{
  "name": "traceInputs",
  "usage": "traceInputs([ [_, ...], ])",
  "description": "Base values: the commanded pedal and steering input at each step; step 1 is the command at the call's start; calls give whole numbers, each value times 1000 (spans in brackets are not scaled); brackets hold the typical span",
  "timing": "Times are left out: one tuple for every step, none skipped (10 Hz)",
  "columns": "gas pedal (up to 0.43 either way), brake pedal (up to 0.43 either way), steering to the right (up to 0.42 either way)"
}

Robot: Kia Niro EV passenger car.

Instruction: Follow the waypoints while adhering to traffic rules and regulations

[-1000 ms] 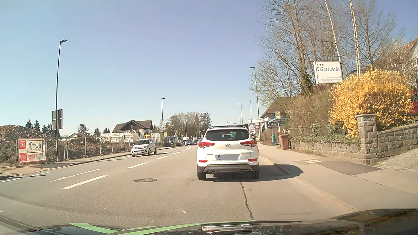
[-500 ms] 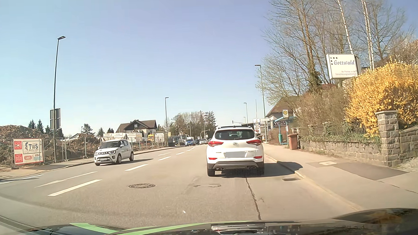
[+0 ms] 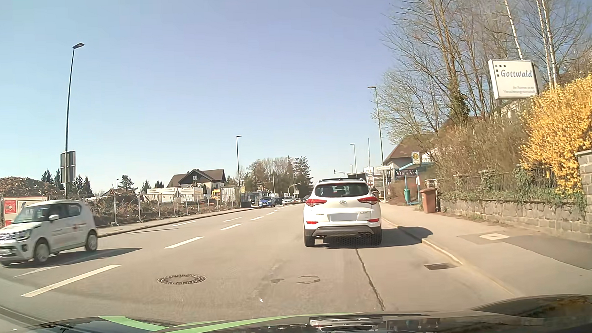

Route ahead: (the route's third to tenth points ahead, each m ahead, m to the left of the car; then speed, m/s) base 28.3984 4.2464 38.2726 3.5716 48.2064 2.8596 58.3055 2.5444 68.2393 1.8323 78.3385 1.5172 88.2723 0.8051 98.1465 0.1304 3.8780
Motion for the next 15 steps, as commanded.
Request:
traceInputs([
  [268, 0, 1],
  [268, 0, 5],
  [260, 0, 11],
  [260, 0, 16],
  [260, 0, 22],
  [260, 0, 25],
  [260, 0, 25],
  [220, 0, 26],
  [177, 0, 26],
  [177, 0, 28],
  [150, 0, 28],
  [0, 0, 28],
  [0, 0, 29],
  [0, 0, 28],
  [0, 0, 25],
])
